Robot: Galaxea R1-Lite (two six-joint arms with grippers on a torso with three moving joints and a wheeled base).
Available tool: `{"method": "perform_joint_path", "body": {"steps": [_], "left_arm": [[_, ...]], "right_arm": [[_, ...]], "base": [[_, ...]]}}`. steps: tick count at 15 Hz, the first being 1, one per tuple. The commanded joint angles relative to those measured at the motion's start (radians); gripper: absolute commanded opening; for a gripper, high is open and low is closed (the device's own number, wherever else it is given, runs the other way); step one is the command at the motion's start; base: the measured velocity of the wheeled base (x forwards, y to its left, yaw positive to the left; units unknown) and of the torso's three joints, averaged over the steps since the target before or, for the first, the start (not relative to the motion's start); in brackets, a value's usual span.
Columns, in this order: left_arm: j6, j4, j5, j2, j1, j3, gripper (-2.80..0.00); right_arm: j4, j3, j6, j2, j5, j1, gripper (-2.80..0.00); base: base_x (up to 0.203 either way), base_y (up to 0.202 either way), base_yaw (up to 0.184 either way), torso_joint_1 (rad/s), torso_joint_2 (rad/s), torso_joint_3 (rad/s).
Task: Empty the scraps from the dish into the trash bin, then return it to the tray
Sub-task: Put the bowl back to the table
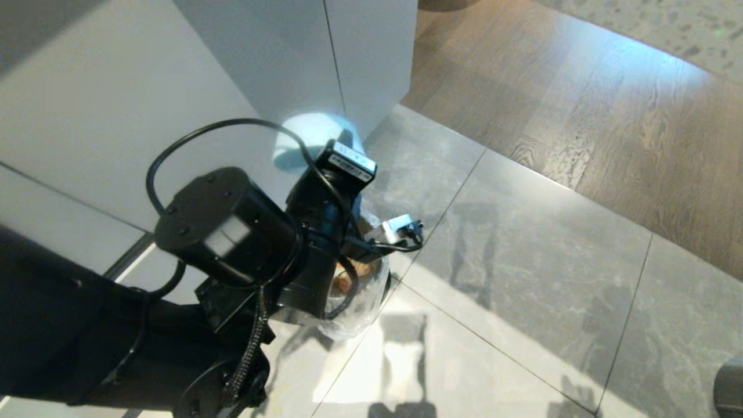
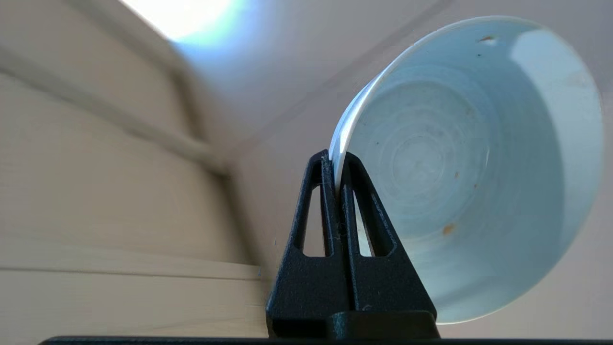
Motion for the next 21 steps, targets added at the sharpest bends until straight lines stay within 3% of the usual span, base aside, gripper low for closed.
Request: {"method": "perform_joint_path", "body": {"steps": [1,5,7,12,17,21], "left_arm": [[-0.099,-0.048,0.022,-0.011,0.034,0.052,-2.80],[-0.316,0.030,0.023,-0.059,0.096,0.123,-2.80],[-0.486,0.131,0.023,-0.100,0.130,0.159,-2.80],[-0.934,0.537,0.017,-0.238,0.200,0.176,-2.80],[-1.183,0.749,0.014,-0.344,0.276,0.175,-2.80],[-1.434,0.924,0.014,-0.400,0.303,0.176,-2.80]], "right_arm": [[0.000,0.000,0.001,0.000,0.000,0.000,-2.80],[0.000,0.000,0.001,0.000,0.000,0.000,-2.80],[0.000,0.000,0.001,0.000,0.000,0.000,-2.80],[0.000,0.000,0.001,0.001,0.000,0.000,-2.80],[0.000,0.000,0.001,0.000,0.000,0.000,-2.80],[0.000,0.000,0.001,0.000,0.000,0.000,-2.80]], "base": [[0.000,0.000,0.000,0.000,0.00,0.000],[0.000,0.000,0.000,0.000,0.00,0.000],[0.000,0.000,0.000,0.000,0.00,0.000],[0.000,0.000,0.000,0.000,0.00,0.000],[0.000,0.000,0.000,0.000,0.00,0.000],[0.000,0.000,0.000,0.000,0.00,0.000]]}}
